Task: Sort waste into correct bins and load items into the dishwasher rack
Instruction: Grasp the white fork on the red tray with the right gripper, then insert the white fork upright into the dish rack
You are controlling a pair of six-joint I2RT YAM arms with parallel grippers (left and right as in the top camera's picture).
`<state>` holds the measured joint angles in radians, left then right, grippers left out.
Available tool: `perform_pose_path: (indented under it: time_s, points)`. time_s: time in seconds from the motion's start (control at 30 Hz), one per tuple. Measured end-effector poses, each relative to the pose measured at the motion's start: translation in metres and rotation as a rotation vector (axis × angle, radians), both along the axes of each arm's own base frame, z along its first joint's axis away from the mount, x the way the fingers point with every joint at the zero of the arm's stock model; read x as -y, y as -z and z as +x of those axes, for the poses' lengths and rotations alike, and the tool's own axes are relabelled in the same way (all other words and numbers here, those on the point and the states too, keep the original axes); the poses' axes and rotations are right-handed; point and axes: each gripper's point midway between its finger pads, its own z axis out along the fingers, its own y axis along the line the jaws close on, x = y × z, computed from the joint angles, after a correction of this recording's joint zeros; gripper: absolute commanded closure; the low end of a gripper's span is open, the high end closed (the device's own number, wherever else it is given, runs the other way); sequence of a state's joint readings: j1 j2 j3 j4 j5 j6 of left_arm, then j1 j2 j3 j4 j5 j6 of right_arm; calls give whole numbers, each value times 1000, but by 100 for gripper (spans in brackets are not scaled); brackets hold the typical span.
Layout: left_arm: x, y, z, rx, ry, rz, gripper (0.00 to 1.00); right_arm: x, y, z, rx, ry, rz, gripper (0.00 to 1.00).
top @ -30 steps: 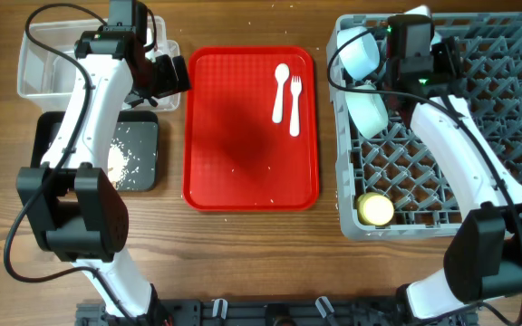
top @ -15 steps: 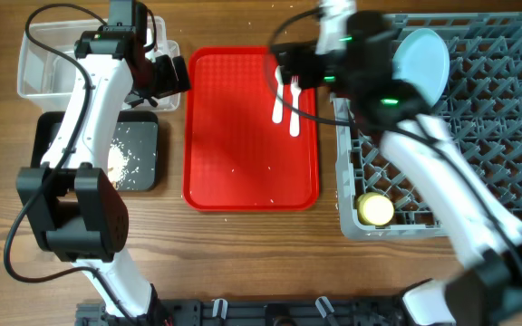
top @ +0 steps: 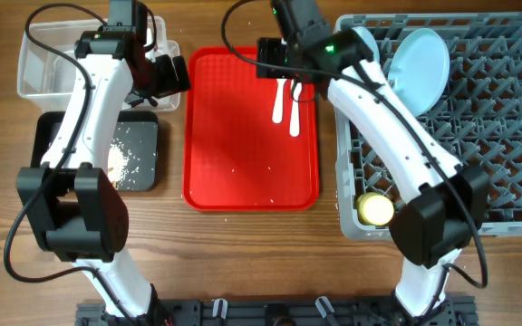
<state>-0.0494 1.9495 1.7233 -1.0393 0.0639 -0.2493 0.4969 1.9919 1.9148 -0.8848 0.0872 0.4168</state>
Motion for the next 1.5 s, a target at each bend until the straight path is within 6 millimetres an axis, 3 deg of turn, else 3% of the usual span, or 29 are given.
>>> perform_pose_path:
  time_s: [0.03, 0.1, 0.17, 0.27, 0.33, 0.5, 0.57, 0.77, 0.97, 1.13, 1.4, 1.5]
  points:
    - [0, 0, 0, 0, 0, 0, 0, 2, 4, -1, -15, 0, -10, 0]
    - [0, 0, 0, 1, 0, 0, 0, 8, 51, 2, -116, 0, -55, 2]
    - [0, 0, 0, 0, 0, 0, 0, 1, 87, 10, -151, -1, -58, 16]
    - [0, 0, 0, 1, 0, 0, 0, -7, 80, 31, -56, 16, -13, 30]
    - [0, 0, 0, 0, 0, 0, 0, -8, 85, 41, -19, 37, -13, 32]
    - [0, 0, 0, 1, 0, 0, 0, 3, 152, 46, -108, 86, -58, 36]
    - [0, 0, 0, 0, 0, 0, 0, 13, 168, 47, -130, 119, -78, 36]
    - [0, 0, 0, 1, 0, 0, 0, 28, 184, 51, -145, 169, -100, 37]
    - [0, 0, 0, 1, 0, 0, 0, 29, 186, 54, -136, 186, -94, 62]
    - [0, 0, 0, 1, 0, 0, 0, 29, 187, 54, -138, 197, -92, 70]
    - [0, 0, 0, 1, 0, 0, 0, 30, 186, 53, -144, 203, -91, 96]
    - [0, 0, 0, 1, 0, 0, 0, 29, 187, 51, -157, 195, -90, 96]
